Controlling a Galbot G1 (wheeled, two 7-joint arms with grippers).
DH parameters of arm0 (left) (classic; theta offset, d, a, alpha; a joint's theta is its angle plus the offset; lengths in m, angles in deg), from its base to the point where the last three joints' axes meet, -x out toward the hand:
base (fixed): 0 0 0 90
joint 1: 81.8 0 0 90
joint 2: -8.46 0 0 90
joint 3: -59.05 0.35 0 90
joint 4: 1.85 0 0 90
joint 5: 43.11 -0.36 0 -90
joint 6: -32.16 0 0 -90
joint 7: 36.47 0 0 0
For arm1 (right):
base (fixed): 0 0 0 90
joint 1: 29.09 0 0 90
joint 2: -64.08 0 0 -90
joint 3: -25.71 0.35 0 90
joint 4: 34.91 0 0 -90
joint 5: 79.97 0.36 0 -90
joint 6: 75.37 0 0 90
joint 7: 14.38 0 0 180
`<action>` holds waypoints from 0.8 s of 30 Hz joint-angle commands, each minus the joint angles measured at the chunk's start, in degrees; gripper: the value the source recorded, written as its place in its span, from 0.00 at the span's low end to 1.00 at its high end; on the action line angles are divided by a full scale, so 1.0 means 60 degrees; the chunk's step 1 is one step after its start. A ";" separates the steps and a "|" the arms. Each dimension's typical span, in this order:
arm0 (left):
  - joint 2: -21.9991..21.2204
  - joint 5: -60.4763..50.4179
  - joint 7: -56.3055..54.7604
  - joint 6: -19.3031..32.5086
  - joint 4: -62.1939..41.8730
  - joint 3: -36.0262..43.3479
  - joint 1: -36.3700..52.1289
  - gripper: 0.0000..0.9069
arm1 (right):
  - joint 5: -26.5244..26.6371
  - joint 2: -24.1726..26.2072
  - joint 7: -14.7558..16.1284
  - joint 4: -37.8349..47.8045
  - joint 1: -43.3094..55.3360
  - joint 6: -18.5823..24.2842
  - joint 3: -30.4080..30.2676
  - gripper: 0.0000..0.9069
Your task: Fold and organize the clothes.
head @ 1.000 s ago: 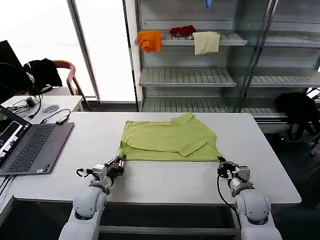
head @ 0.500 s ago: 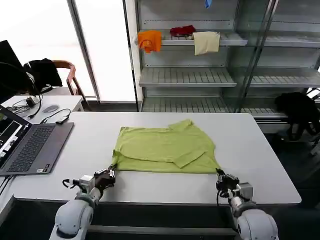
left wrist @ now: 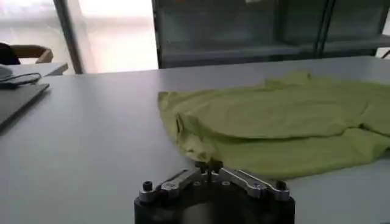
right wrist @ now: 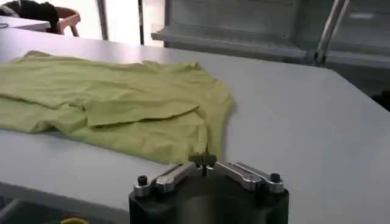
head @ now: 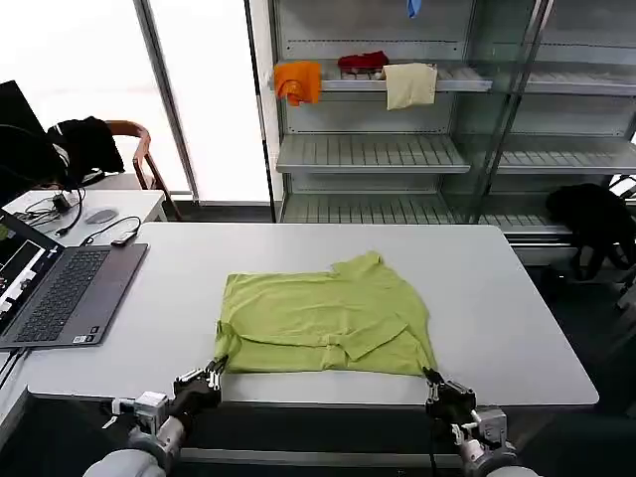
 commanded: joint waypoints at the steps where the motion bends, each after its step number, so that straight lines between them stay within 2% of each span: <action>1: 0.0066 0.0019 -0.0184 -0.0013 0.0615 -0.0071 -0.0762 0.02 | -0.0103 0.0034 0.0065 -0.0459 -0.0590 0.0008 0.0024 0.00; 3: 0.0043 -0.0028 -0.0235 -0.0013 0.0609 -0.0049 -0.0803 0.03 | -0.0124 0.0036 0.0046 -0.0475 -0.0630 0.0003 0.0011 0.00; 4: 0.0043 -0.0036 -0.0256 -0.0012 0.0597 -0.0041 -0.0819 0.43 | -0.0171 0.0036 0.0036 -0.0465 -0.0649 0.0003 0.0002 0.00; 5: 0.0054 -0.0046 -0.0257 -0.0013 0.0585 -0.0039 -0.0827 1.00 | -0.0224 0.0030 0.0065 -0.0429 -0.0656 0.0005 0.0014 1.00; 16: 0.0039 -0.0187 -0.0723 -0.0008 0.0564 -0.0238 -0.0802 1.00 | 0.0050 0.0020 -0.0015 -0.0538 -0.0123 0.0009 0.0521 1.00; 22: 0.0042 -0.0120 -0.0728 -0.0017 0.0675 -0.0722 -0.0343 1.00 | 0.0068 -0.0016 -0.0129 -0.0333 0.1345 -0.0009 0.0518 1.00; 24: 0.0023 -0.0147 -0.0727 -0.0018 0.0621 -0.0807 -0.0117 1.00 | 0.0566 -0.0034 -0.0351 0.0094 0.2317 -0.0019 0.0399 1.00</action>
